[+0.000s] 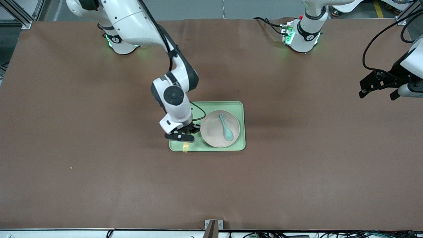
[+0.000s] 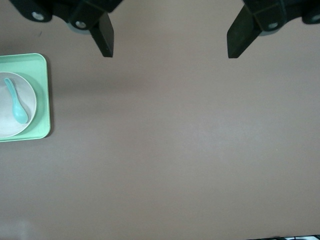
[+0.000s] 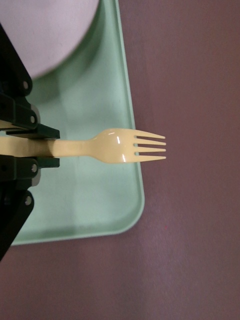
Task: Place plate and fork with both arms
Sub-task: 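Lower the fork onto the tray beside the plate, open the right gripper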
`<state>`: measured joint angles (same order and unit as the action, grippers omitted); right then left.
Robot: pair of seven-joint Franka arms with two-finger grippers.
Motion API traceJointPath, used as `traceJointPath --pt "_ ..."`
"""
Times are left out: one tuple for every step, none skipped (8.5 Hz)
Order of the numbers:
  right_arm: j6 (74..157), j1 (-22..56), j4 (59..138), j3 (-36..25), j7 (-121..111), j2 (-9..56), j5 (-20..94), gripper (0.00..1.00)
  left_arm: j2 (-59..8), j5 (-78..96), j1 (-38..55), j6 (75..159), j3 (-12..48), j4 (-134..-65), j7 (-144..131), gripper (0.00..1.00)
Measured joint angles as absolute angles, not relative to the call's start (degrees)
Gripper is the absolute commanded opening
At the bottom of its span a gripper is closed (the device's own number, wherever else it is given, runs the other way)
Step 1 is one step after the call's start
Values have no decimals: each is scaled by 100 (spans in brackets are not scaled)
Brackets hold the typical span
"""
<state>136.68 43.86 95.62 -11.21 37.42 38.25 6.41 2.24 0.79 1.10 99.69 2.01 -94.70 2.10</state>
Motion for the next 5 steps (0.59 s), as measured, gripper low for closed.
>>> traceJointPath --pt "13668 4350 9667 -1116 3672 3806 641 4 224 79 110 9969 202 -9470 210 100" --pt "13679 4355 9791 -1088 3652 3799 641 5 224 79 110 9969 203 -9470 209 100" --pt "13697 4370 9892 -1042 3651 3798 641 6 224 79 110 9969 204 -9470 208 100" --pt "13708 4380 9948 -979 3651 3795 641 6 224 79 110 9969 204 -9470 208 100" --pt "13721 4381 9971 -913 3651 3794 642 14 224 79 110 9969 205 -9470 208 100"
